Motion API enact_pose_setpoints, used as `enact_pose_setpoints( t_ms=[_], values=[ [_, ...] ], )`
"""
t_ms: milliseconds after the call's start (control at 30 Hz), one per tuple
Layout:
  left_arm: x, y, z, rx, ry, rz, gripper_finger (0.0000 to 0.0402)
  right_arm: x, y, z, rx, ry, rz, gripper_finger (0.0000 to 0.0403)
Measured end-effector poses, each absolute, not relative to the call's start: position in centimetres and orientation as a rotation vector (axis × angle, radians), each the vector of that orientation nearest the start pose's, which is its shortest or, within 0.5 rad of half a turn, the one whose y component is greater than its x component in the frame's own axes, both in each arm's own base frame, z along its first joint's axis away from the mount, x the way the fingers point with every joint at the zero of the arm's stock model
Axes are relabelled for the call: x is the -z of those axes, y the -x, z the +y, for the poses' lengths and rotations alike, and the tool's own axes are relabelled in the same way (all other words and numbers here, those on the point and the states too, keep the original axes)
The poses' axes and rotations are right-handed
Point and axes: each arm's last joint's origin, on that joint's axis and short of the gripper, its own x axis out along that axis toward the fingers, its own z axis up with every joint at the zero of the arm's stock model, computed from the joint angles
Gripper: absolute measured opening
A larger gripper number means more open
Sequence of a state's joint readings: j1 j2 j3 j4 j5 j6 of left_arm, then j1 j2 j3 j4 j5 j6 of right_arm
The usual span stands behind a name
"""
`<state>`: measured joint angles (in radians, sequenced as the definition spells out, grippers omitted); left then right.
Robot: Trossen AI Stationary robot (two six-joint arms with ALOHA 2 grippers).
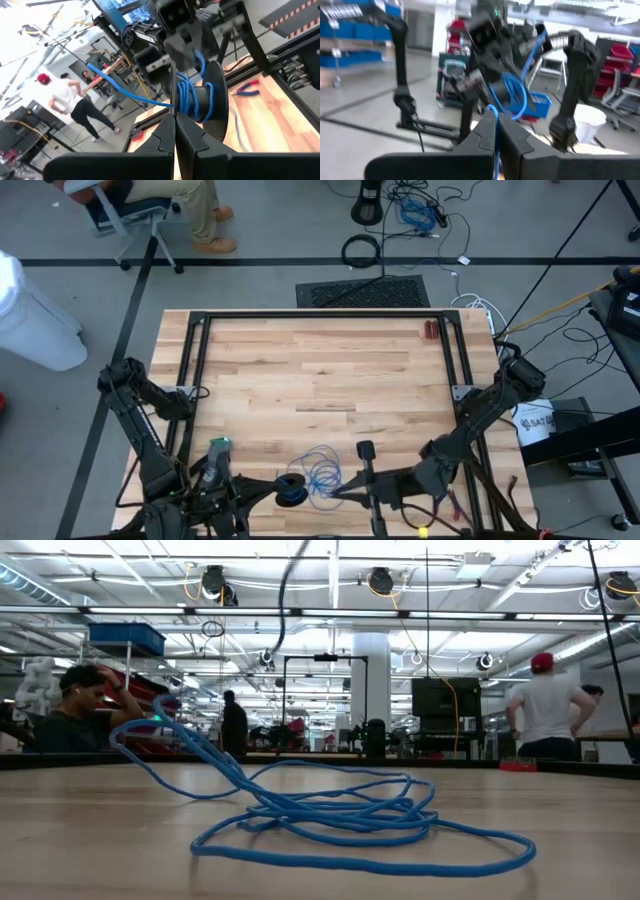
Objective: Coil cords
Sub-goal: Uncoil the blue wire from the spool
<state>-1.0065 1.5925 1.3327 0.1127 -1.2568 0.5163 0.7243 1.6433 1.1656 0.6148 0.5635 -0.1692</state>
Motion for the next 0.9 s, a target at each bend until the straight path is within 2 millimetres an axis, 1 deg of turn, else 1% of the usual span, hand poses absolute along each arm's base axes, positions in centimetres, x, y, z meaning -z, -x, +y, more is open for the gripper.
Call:
enact_pose_setpoints(
  t_ms=[267, 567, 733, 900],
  values=[
    [-34.9, -21.9, -27.9, -0.252, -0.689, 0.149, 0.0002, -32.7, -28.9, 24.1, -0.248, 0.046, -0.193, 0.0001],
    [-33.8, -23.6, -26.9, -0.371, -0.747, 0.21, 0.0002, -32.7, -28.9, 24.2, -0.313, 0.025, -0.207, 0.0],
    [-33.4, -24.8, -26.1, -0.445, -0.745, 0.234, 0.0002, -31.9, -29.6, 24.2, -0.319, 0.019, -0.19, 0.0],
    [-33.3, -25.9, -25.5, -0.49, -0.689, 0.228, 0.0002, -30.2, -31.4, 23.6, -0.303, 0.004, -0.142, 0.0]
  ],
)
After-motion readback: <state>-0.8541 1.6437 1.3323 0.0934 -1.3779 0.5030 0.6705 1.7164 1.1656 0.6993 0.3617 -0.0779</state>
